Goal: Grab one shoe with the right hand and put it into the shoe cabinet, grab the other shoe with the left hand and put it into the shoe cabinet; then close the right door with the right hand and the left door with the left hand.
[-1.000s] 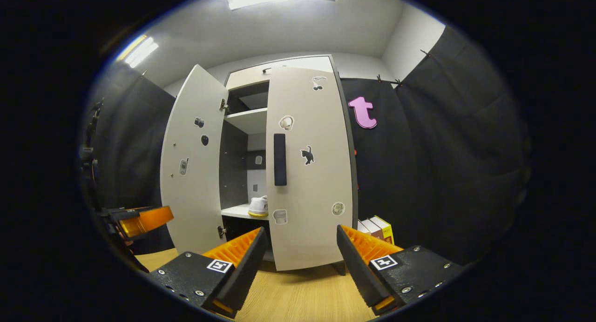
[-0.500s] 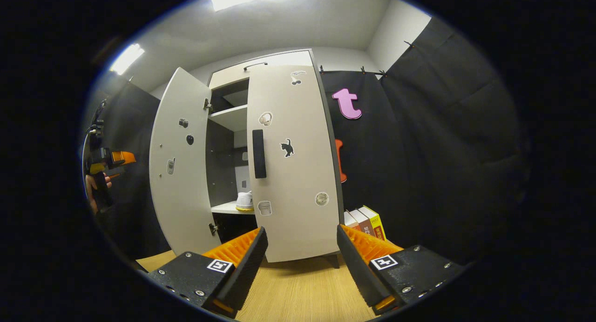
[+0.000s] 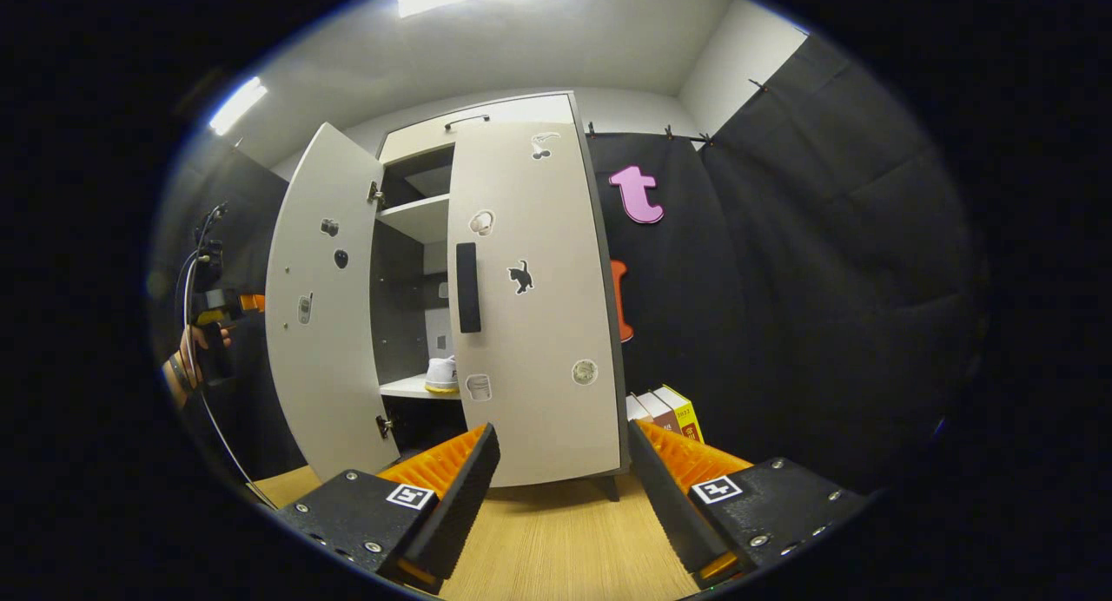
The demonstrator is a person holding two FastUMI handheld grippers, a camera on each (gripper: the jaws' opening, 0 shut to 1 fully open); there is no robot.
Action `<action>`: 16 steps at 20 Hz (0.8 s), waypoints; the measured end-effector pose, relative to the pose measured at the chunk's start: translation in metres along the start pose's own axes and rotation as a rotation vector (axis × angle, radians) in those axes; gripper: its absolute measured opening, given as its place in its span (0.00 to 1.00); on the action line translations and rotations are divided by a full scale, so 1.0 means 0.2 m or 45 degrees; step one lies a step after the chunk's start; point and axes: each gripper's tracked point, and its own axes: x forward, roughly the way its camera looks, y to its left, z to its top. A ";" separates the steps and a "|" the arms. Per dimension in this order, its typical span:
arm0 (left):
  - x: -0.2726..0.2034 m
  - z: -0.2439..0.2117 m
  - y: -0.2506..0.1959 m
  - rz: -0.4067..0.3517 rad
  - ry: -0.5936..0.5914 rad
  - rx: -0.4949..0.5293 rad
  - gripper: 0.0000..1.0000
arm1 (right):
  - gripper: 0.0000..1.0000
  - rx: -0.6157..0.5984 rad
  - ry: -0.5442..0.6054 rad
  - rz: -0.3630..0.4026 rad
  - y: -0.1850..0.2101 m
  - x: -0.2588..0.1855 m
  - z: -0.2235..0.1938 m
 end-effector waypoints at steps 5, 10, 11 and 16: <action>-0.01 -0.02 -0.03 -0.003 -0.018 0.008 0.96 | 0.92 0.008 -0.008 0.015 0.01 0.03 0.02; -0.05 -0.03 -0.15 -0.049 -0.012 -0.009 0.87 | 0.92 0.027 -0.028 0.048 0.03 0.05 0.05; -0.07 -0.05 -0.23 -0.079 0.000 -0.014 0.98 | 0.92 0.026 -0.026 0.054 0.03 0.05 0.05; -0.15 -0.09 -0.56 -0.228 0.035 -0.026 0.92 | 0.92 0.022 -0.032 0.053 0.00 0.07 0.06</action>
